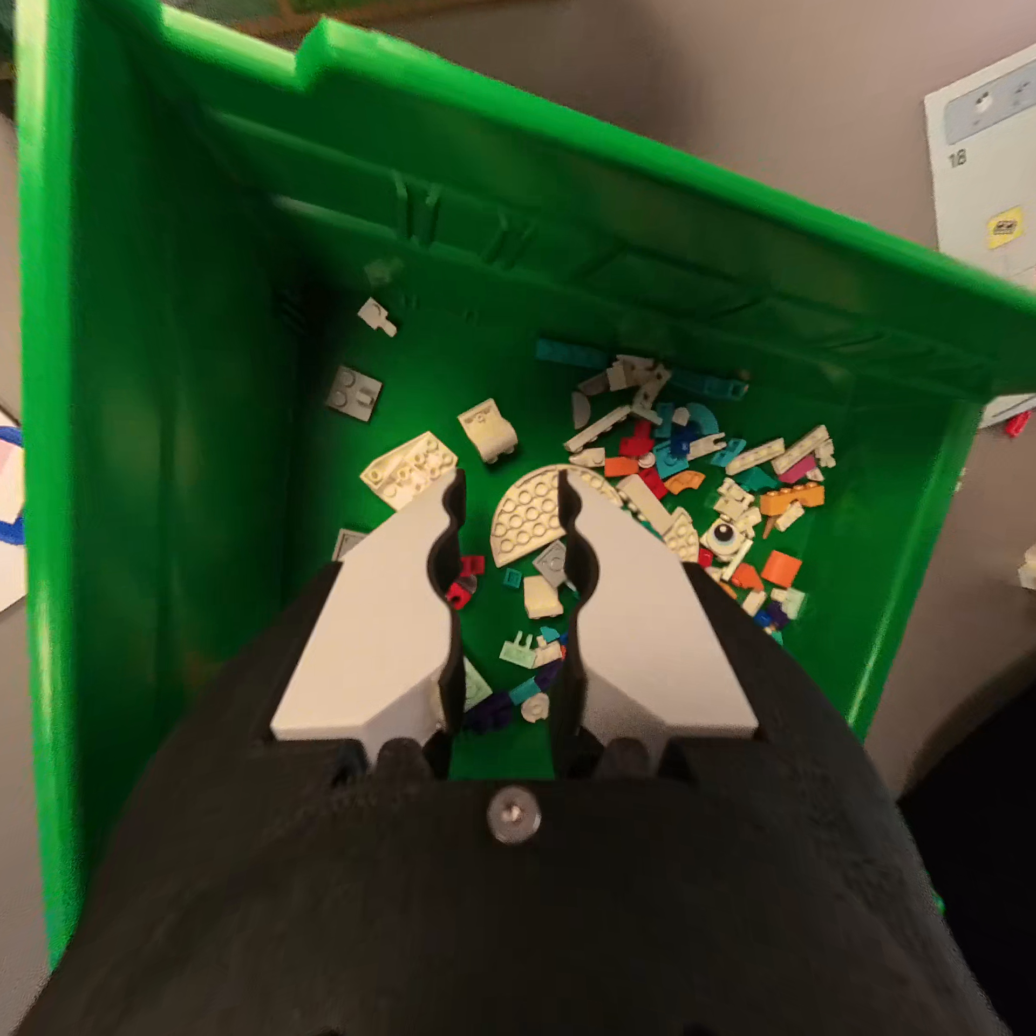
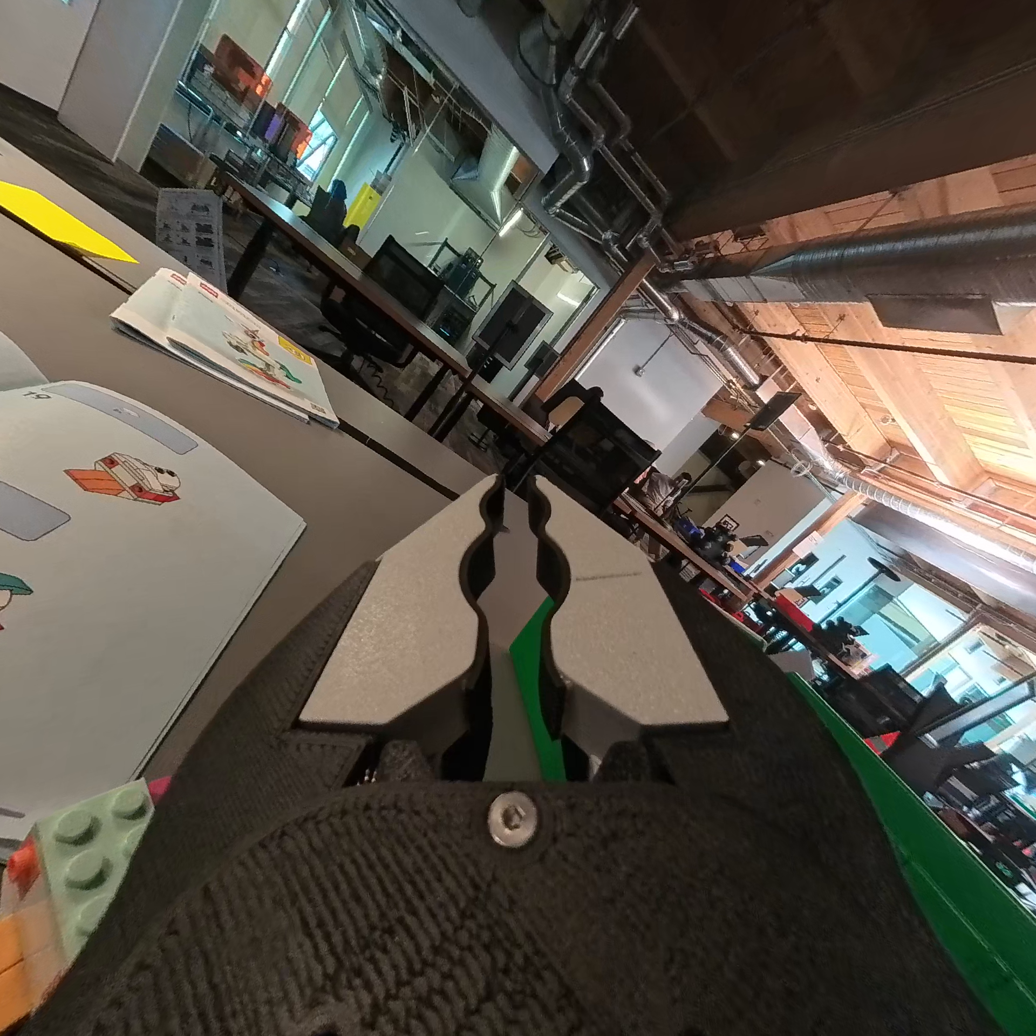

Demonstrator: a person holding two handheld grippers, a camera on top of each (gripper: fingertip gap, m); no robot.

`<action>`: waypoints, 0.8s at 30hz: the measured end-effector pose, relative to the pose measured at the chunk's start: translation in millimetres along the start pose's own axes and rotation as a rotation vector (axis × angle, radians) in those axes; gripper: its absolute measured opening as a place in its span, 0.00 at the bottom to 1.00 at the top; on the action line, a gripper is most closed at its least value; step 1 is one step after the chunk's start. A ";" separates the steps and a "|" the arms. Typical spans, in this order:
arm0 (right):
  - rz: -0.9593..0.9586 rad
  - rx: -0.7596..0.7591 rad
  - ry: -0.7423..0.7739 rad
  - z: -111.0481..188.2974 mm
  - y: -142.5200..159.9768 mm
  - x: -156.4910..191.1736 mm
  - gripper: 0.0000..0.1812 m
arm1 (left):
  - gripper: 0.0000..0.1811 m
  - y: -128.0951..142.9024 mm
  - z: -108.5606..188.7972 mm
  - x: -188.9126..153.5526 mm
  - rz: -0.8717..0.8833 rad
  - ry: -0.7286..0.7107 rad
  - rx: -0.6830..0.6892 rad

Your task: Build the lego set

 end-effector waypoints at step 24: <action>-0.016 -0.019 -0.002 1.2 -1.0 -1.2 0.03 | 0.03 4.1 -32.8 -3.8 -0.002 0.030 0.030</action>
Point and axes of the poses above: each gripper's, where its closed fingertips meet, z back along the fingers, y out of its underside, x = y × z across the jaws, the point moved 2 cm from there along z, back along the fingers, and after that the axes turned 11 degrees about -y, right-handed, at the moved point
